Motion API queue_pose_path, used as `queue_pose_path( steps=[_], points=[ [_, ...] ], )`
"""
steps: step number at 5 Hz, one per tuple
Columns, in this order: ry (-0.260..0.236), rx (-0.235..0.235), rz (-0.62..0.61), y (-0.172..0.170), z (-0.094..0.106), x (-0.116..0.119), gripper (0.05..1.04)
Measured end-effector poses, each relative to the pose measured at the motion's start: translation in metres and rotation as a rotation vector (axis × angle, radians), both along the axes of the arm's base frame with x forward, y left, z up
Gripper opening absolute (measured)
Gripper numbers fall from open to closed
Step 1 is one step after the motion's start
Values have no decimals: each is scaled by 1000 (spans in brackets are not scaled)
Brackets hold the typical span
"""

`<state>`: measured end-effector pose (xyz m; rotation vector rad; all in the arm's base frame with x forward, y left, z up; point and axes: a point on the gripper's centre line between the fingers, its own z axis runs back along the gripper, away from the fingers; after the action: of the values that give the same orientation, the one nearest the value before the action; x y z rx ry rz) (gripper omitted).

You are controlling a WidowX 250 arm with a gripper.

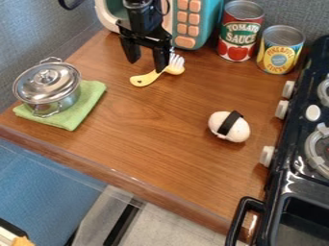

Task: Move the yellow object to the lower right side of the desk

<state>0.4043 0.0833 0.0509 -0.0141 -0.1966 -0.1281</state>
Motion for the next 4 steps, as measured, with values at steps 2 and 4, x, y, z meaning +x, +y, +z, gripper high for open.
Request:
queue_pose_path(
  steps=[2,4],
  points=[
    [12,45,-1,-2,-24,9,965],
    [33,57,-30,-9,-26,9,412]
  ],
)
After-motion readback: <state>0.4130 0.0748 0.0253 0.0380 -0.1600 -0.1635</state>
